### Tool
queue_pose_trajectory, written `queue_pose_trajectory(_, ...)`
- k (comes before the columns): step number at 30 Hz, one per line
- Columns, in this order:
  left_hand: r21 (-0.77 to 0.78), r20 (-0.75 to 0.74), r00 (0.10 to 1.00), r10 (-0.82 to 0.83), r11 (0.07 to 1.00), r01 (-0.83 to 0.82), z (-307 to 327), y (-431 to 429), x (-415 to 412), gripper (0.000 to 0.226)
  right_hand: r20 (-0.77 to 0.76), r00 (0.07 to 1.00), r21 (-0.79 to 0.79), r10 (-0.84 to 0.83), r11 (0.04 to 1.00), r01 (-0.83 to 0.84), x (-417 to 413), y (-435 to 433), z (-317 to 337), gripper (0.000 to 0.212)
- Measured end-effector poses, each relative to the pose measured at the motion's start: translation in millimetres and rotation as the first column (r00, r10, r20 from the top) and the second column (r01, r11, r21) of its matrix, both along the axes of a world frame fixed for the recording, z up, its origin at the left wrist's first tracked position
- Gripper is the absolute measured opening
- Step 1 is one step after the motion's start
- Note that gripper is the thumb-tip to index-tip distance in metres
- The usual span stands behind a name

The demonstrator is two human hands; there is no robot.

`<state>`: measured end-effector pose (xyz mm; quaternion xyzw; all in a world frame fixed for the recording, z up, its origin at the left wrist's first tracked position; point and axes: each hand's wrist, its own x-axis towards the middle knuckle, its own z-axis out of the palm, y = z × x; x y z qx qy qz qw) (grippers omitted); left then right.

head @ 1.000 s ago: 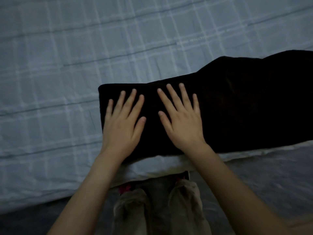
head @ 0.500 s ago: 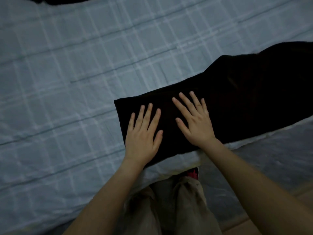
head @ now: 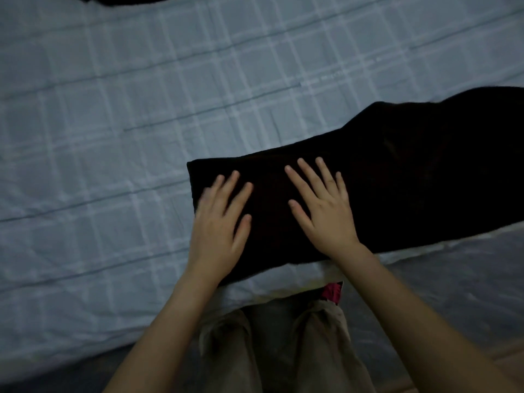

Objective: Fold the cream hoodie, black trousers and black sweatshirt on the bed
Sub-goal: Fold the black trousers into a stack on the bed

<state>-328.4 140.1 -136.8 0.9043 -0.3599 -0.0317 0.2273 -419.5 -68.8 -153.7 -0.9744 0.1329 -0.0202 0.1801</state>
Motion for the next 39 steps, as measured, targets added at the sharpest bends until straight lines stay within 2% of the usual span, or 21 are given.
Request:
queue_pose_trajectory(2,-0.081,-0.024,0.976,0.216,0.973,-0.217,7,15,-2,0.055,0.050,0.999,0.015,-0.016,1.000,0.016,-5,-1,10,0.056)
queue_pose_trajectory(3,-0.127,-0.117,0.941,0.316,0.935,-0.330,8,23,-4,0.056,0.076,0.997,0.018,-0.030,0.999,0.028,-9,-1,14,0.056)
queue_pose_trajectory(4,-0.187,-0.284,0.886,0.366,0.885,-0.426,10,29,-6,0.058,0.089,0.995,0.023,-0.043,0.999,0.041,-13,-1,16,0.057)
queue_pose_trajectory(6,-0.271,-0.615,0.731,0.296,0.791,-0.548,8,33,-9,0.064,0.068,0.995,0.080,-0.071,0.995,0.066,-18,-5,16,0.058)
queue_pose_trajectory(7,-0.278,-0.693,0.677,0.249,0.773,-0.570,5,35,-10,0.066,0.044,0.996,0.133,-0.080,0.988,0.073,-20,-7,12,0.059)
queue_pose_trajectory(9,-0.269,-0.740,0.641,0.205,0.782,-0.562,-2,40,-8,0.072,0.027,0.996,0.232,-0.083,0.970,0.075,-21,-11,3,0.060)
queue_pose_trajectory(13,-0.308,-0.779,0.618,0.105,0.795,-0.523,-9,49,-1,0.082,0.066,0.995,0.248,-0.077,0.967,0.058,-17,-16,-11,0.061)
queue_pose_trajectory(18,-0.366,-0.738,0.674,0.008,0.835,-0.411,-4,49,-7,0.093,0.088,0.993,0.223,-0.077,0.973,0.056,-20,-17,-15,0.061)
queue_pose_trajectory(21,-0.369,-0.754,0.657,-0.010,0.834,-0.410,6,47,-5,0.093,0.073,0.994,0.224,-0.076,0.973,0.058,-19,-15,-14,0.061)
queue_pose_trajectory(26,-0.396,-0.656,0.755,0.007,0.849,-0.351,52,28,-8,0.087,0.030,0.997,0.268,-0.066,0.962,0.055,-22,-19,0,0.060)
queue_pose_trajectory(31,-0.399,-0.549,0.836,0.008,0.876,-0.271,108,-11,-17,0.083,0.062,0.997,0.098,-0.042,0.995,0.036,-37,-59,27,0.060)
queue_pose_trajectory(35,-0.376,-0.512,0.859,0.005,0.898,-0.230,133,-54,-25,0.082,0.093,0.988,-0.081,-0.128,0.987,0.135,-64,-124,39,0.059)
queue_pose_trajectory(39,-0.386,-0.479,0.878,-0.006,0.900,-0.204,141,-95,-35,0.079,0.049,0.966,-0.215,-0.253,0.942,0.257,-93,-203,36,0.060)
